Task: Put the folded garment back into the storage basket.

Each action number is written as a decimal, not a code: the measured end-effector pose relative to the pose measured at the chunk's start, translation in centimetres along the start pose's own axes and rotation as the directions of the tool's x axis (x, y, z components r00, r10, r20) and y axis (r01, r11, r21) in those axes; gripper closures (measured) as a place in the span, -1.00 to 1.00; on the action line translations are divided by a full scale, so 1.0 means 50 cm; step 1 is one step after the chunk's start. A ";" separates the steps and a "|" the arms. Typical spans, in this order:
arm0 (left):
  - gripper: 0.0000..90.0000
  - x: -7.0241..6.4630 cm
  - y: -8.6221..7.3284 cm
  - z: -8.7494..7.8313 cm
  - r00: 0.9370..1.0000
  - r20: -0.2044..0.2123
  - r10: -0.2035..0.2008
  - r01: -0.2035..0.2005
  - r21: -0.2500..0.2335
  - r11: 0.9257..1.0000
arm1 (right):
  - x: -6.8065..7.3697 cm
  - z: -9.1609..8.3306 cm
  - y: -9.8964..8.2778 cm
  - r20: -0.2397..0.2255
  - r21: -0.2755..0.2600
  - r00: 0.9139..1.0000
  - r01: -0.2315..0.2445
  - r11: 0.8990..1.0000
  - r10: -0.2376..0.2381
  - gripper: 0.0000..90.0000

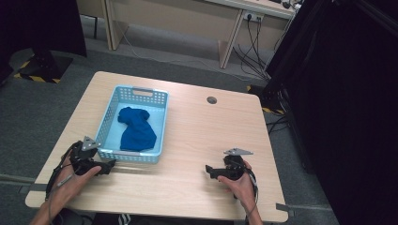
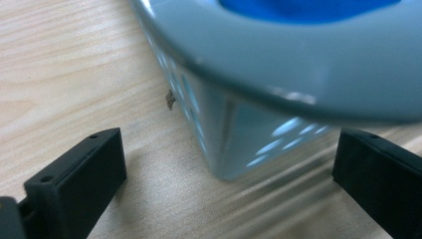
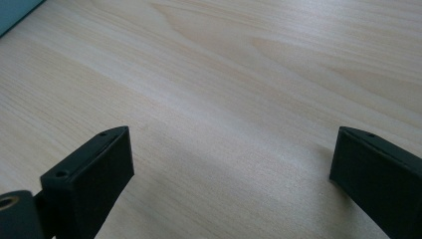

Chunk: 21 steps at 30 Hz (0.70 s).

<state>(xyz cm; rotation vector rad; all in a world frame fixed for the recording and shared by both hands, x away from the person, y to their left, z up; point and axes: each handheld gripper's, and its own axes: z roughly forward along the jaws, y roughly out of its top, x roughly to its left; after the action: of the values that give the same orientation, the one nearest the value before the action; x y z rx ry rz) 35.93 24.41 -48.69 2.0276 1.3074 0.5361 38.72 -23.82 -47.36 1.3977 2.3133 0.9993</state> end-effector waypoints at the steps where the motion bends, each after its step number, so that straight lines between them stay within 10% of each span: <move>1: -1.00 0.000 0.000 0.000 1.000 0.000 0.000 0.000 0.000 1.000 | 0.000 -0.001 -0.001 0.002 0.000 1.000 0.000 1.000 0.000 -0.91; 21: -1.00 0.000 0.000 0.000 1.000 0.000 0.001 -0.001 0.001 1.000 | -0.001 -0.021 -0.028 0.070 0.008 0.997 0.028 1.000 -0.028 -0.92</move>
<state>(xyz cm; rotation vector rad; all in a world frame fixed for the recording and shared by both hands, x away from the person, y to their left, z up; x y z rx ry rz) 35.94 24.41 -48.68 2.0286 1.3068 0.5359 37.25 -24.73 -47.56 1.3764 2.2815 0.9195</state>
